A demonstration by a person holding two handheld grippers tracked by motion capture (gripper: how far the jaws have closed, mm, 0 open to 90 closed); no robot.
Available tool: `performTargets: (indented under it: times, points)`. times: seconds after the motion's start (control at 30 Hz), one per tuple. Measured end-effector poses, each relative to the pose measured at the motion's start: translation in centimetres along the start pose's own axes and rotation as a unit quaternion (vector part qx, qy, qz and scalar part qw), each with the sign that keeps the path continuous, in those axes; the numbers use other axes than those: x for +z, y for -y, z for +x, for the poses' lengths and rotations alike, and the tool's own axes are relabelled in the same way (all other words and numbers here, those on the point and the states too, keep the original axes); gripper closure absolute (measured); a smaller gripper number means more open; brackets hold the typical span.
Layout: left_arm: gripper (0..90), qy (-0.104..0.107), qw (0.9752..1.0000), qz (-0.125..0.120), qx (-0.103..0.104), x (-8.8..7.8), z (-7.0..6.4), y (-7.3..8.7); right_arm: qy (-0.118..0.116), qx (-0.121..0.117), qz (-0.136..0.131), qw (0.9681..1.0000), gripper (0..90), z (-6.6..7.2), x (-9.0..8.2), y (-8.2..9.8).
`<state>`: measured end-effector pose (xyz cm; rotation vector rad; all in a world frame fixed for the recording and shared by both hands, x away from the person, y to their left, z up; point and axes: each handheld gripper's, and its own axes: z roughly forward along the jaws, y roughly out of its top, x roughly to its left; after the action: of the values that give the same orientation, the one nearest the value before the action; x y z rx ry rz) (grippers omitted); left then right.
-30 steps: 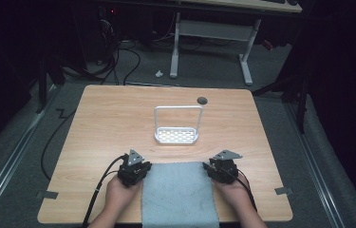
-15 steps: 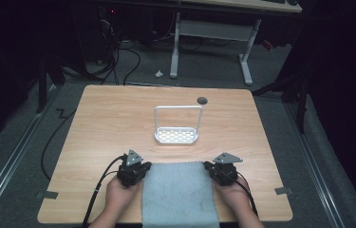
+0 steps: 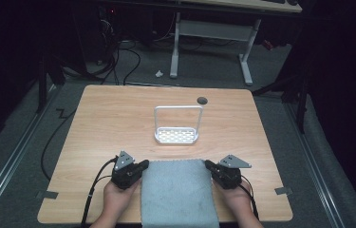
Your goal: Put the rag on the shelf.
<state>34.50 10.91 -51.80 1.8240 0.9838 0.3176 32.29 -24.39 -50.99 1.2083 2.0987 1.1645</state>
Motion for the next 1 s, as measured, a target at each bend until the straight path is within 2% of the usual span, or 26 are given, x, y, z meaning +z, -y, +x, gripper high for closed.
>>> performTargets:
  times: [0.23,0.3,0.33,0.47,0.63,0.83,1.0]
  points:
    - [87.9,0.002,0.9997,-0.023,0.000,-0.7,-0.6,-0.4,0.008,-0.003,-0.020,0.9998,88.8,0.3,-0.5,-0.3]
    - [88.0,-0.002,0.9995,-0.030,0.005,-0.8,-0.8,-0.5,0.015,-0.006,-0.029,0.9995,88.9,0.4,-0.7,-0.4]
    - [87.9,-0.014,0.9990,-0.039,0.012,-0.9,-1.1,-0.5,0.020,-0.003,-0.036,0.9991,89.0,0.6,-0.8,-0.4]
    - [87.9,-0.025,0.9987,-0.044,0.009,-0.9,-1.3,-0.4,0.036,-0.009,-0.052,0.9979,89.0,1.0,-0.8,-0.5]
    - [88.0,-0.035,0.9979,-0.051,0.018,-1.2,-1.8,-0.4,0.038,-0.006,-0.059,0.9975,89.0,1.5,-0.9,-0.7]
    - [88.1,-0.045,0.9955,-0.076,0.033,-2.3,-3.2,-1.1,0.045,-0.023,-0.091,0.9945,89.0,2.3,-2.3,-1.3]
    - [88.1,-0.039,0.9948,-0.087,0.036,-3.1,-3.8,-1.7,0.042,-0.036,-0.109,0.9925,89.1,2.9,-3.4,-2.0]
